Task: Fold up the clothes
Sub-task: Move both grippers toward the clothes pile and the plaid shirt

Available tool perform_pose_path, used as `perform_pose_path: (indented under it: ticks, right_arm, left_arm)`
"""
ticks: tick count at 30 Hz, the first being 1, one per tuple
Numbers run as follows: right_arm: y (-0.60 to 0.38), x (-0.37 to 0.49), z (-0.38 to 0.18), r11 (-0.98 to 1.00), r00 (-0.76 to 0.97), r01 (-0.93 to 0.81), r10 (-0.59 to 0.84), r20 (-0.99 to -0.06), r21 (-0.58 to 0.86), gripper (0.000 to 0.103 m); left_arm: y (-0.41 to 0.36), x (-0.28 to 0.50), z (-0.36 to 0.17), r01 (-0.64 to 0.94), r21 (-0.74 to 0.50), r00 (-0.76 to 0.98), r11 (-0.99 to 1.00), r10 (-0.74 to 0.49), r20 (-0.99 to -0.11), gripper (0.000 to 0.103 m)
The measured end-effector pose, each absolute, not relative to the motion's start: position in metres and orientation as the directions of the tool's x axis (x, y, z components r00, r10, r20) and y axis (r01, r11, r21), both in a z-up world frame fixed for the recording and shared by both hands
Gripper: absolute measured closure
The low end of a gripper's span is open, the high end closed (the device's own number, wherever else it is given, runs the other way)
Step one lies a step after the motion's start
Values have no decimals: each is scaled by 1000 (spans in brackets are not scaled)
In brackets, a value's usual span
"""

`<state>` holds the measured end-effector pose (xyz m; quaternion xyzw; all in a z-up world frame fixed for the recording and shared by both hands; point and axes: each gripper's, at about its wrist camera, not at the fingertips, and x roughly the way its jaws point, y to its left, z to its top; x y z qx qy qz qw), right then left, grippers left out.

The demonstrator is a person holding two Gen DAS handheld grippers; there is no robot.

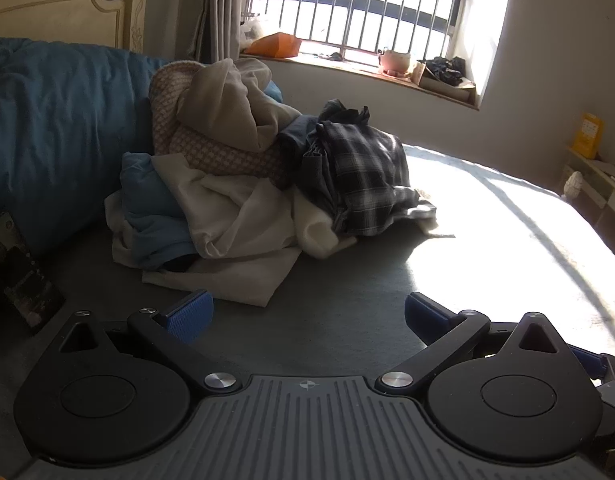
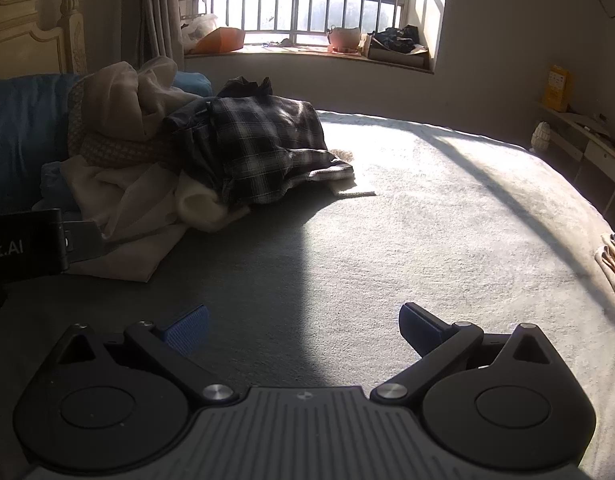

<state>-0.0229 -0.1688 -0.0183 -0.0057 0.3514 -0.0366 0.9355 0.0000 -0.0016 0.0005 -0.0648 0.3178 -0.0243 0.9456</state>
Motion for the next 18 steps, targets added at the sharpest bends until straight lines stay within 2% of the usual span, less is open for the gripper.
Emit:
perform_pose_path:
  ticks: [18]
  right_arm:
    - [-161,-20,-23,995,740,83,-96,-666,-51,0]
  left_arm:
    - [12,1,-12,-32,-67,803,997,-14,-596,0]
